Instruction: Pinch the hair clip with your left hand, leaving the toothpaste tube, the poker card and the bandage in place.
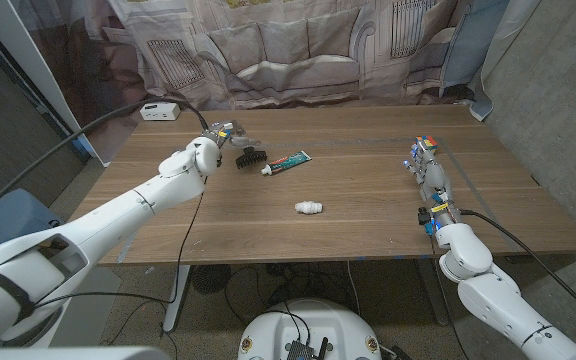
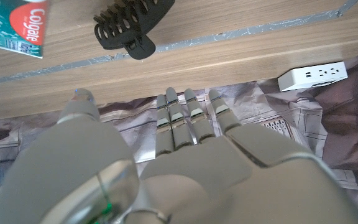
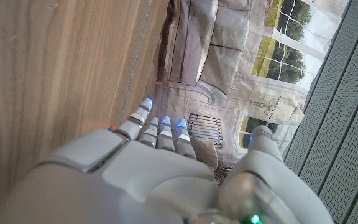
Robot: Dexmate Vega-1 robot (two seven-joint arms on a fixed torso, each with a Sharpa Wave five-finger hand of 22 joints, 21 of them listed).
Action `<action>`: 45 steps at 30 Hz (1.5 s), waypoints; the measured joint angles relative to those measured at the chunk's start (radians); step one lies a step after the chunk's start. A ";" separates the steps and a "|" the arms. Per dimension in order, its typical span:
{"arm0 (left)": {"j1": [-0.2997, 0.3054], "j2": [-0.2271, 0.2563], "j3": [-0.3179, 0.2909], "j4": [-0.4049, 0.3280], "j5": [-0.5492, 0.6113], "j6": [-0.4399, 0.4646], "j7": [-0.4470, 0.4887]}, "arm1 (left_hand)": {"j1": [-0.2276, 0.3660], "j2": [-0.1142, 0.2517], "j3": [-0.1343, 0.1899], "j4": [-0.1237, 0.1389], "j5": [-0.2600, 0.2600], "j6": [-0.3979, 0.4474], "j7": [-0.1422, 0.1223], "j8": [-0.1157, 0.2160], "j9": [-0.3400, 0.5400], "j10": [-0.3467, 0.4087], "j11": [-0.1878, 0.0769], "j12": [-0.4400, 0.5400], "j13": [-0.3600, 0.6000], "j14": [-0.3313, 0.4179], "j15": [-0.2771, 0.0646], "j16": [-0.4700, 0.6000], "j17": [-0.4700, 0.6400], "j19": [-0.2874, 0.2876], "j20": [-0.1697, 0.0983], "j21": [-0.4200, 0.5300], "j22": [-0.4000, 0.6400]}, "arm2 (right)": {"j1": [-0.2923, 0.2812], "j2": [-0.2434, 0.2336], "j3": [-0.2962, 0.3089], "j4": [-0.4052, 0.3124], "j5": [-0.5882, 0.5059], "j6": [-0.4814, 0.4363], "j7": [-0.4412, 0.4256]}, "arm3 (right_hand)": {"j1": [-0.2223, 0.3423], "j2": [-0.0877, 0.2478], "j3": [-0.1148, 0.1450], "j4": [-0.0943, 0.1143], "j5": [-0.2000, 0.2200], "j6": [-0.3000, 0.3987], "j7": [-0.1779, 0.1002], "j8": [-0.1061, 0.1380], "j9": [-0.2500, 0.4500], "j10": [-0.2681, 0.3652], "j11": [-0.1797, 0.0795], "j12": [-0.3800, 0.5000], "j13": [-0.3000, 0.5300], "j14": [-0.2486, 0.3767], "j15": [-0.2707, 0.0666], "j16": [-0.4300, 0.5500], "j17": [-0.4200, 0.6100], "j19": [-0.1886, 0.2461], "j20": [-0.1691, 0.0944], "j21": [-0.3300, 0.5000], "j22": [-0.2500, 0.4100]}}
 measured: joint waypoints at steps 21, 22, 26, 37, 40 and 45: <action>0.129 0.008 -0.114 -0.062 -0.109 -0.115 0.153 | 0.003 0.013 0.015 -0.015 0.000 -0.072 -0.007 -0.005 -0.005 -0.070 0.033 -0.012 -0.019 -0.060 0.009 -0.005 0.000 0.060 -0.016 0.012 -0.002 | -0.035 -0.028 0.025 -0.033 0.009 0.016 0.031 | 0.005 -0.005 0.000 0.000 0.000 0.004 0.004 0.000 0.000 0.001 0.001 0.000 0.000 0.005 -0.005 0.000 0.000 0.006 -0.006 0.000 0.000; 0.136 0.007 -0.120 -0.066 -0.119 -0.126 0.166 | 0.003 0.013 0.015 -0.015 0.000 -0.075 -0.005 -0.005 -0.005 -0.072 0.032 -0.012 -0.022 -0.064 0.013 -0.005 0.000 0.060 -0.016 0.012 -0.002 | -0.035 -0.030 0.028 -0.032 0.010 0.021 0.036 | 0.005 -0.005 0.000 0.000 0.000 0.004 0.004 0.000 0.000 0.001 0.001 0.000 0.000 0.005 -0.005 0.000 0.000 0.006 -0.006 0.000 0.000; 0.161 0.005 -0.139 -0.084 -0.141 -0.148 0.200 | 0.003 0.013 0.020 -0.020 0.000 -0.077 -0.002 -0.005 -0.005 -0.077 0.037 -0.012 -0.023 -0.064 0.013 -0.005 0.000 0.060 -0.016 0.012 -0.002 | -0.032 -0.032 0.032 -0.021 0.012 0.031 0.047 | 0.005 -0.005 0.000 0.000 0.000 0.007 0.007 0.000 0.000 0.006 0.006 0.000 0.000 0.005 -0.005 0.000 0.000 0.006 -0.006 0.000 0.000; 0.271 0.010 -0.229 -0.165 -0.241 -0.233 0.295 | 0.003 0.013 0.020 -0.020 0.000 -0.067 0.008 0.004 -0.005 -0.084 0.044 -0.012 -0.032 -0.077 0.012 -0.005 0.000 0.065 -0.022 0.012 -0.002 | -0.010 -0.044 0.040 0.023 0.029 0.073 0.106 | 0.005 -0.005 -0.004 0.004 0.000 0.013 0.002 0.000 0.000 0.012 0.001 0.000 0.000 0.009 -0.002 0.000 0.000 0.011 -0.011 0.000 0.000; 0.271 0.010 -0.229 -0.165 -0.286 -0.274 0.306 | 0.003 0.013 0.020 -0.020 0.000 -0.061 0.014 0.008 -0.005 -0.084 0.044 -0.012 -0.032 -0.077 0.012 -0.005 0.000 0.065 -0.022 0.012 -0.002 | -0.008 -0.051 0.044 0.032 0.029 0.073 0.106 | 0.005 -0.005 -0.004 0.004 0.000 0.013 0.002 0.000 0.000 0.012 0.001 0.000 0.000 0.009 -0.002 0.000 0.000 0.011 -0.011 0.000 0.000; 0.335 -0.010 -0.295 -0.173 -0.352 -0.341 0.313 | 0.003 0.014 0.023 -0.023 0.000 -0.055 0.020 0.008 -0.005 -0.080 0.048 -0.012 -0.037 -0.073 0.016 -0.005 0.000 0.065 -0.022 0.012 -0.002 | -0.007 -0.063 0.050 0.038 0.054 0.085 0.149 | 0.005 -0.005 -0.008 0.001 0.000 0.018 0.007 0.000 0.000 0.012 0.001 0.000 0.000 0.009 -0.002 0.000 0.000 0.011 -0.011 0.000 0.000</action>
